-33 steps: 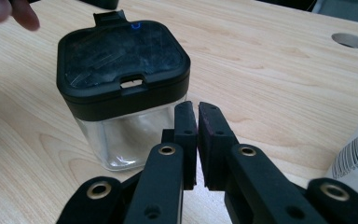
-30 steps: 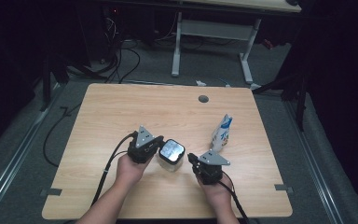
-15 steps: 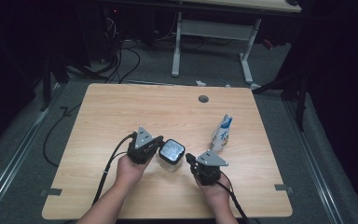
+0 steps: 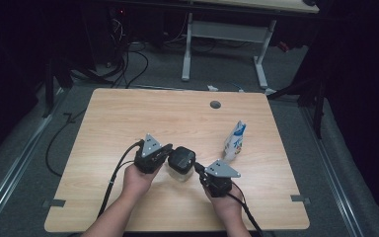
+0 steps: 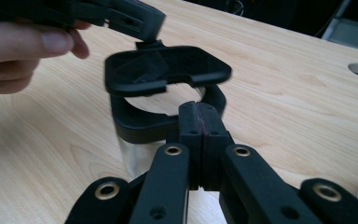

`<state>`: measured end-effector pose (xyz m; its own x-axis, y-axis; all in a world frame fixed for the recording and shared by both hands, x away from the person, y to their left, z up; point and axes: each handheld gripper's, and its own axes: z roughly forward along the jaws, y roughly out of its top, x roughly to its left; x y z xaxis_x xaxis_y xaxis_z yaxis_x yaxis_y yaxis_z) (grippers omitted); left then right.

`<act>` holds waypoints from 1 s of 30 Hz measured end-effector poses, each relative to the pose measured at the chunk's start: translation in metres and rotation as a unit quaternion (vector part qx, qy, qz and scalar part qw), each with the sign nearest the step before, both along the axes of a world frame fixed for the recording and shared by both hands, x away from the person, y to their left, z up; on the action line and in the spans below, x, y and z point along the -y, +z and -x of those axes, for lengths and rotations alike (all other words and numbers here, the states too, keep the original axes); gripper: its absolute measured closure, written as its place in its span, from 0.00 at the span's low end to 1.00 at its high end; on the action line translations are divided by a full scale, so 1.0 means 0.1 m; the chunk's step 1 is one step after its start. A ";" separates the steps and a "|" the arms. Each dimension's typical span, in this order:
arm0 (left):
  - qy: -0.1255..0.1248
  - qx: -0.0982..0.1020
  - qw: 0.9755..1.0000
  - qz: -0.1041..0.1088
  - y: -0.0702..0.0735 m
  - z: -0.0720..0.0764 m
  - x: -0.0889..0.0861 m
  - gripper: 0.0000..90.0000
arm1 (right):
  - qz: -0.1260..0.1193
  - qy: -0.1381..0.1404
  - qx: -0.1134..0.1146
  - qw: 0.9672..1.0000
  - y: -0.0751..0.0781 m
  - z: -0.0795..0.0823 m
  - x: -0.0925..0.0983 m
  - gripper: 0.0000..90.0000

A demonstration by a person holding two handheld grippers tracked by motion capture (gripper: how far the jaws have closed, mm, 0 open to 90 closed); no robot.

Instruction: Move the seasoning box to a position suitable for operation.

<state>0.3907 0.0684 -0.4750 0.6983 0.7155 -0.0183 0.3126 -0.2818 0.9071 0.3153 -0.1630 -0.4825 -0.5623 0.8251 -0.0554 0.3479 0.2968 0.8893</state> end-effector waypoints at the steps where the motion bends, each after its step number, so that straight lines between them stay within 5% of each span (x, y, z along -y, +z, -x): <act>1: 0.000 0.000 1.000 0.000 0.00 0.00 0.00 1.00 | 0.002 0.001 0.000 1.000 0.01 0.01 -0.01 1.00; 30: 0.010 -0.003 1.000 0.012 0.00 0.01 -0.02 1.00 | 0.008 0.023 0.004 1.000 0.02 0.06 -0.17 1.00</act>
<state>0.3894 0.0700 -0.4750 0.6841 0.7284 -0.0395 0.3230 -0.2539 0.9117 0.3093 -0.1460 -0.4809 -0.5994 0.7970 -0.0739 0.3256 0.3271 0.8871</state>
